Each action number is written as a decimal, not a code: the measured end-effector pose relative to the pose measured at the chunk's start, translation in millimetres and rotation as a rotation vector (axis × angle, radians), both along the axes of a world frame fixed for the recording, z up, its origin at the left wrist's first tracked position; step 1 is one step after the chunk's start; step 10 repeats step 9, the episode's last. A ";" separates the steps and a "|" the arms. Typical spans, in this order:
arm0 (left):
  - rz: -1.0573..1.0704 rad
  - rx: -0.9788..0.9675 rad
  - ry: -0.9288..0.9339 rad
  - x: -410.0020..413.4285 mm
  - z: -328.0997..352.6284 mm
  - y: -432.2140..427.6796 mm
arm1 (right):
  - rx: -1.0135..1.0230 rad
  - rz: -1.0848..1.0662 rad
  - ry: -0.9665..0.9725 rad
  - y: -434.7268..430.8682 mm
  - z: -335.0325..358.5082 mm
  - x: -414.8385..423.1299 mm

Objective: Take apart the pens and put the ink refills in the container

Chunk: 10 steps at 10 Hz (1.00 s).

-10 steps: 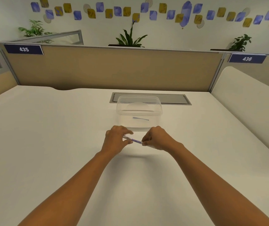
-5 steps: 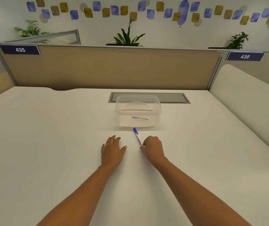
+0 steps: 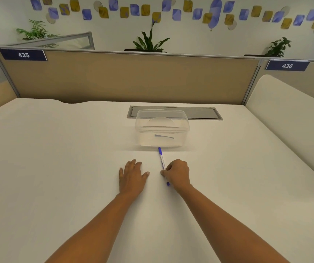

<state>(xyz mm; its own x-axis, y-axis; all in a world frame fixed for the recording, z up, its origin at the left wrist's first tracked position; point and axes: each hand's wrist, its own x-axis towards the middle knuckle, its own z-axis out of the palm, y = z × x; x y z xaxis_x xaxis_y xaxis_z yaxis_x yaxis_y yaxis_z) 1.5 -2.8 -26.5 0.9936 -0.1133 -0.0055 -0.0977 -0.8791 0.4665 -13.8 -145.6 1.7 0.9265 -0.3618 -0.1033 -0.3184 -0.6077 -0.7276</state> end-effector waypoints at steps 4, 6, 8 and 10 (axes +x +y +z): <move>-0.018 0.014 0.027 1.6 3.0 0.6 | -0.006 0.004 -0.020 -3.1 2.4 -3.1; -0.036 0.033 0.017 2.1 5.3 0.9 | -0.226 0.053 -0.089 -14.1 2.9 -2.9; -0.110 0.051 -0.014 5.5 12.6 -2.4 | -0.320 0.187 -0.047 -31.2 -1.7 -4.6; -0.147 0.087 -0.010 7.1 14.5 -5.0 | -0.393 0.254 0.020 -37.7 -3.9 -6.6</move>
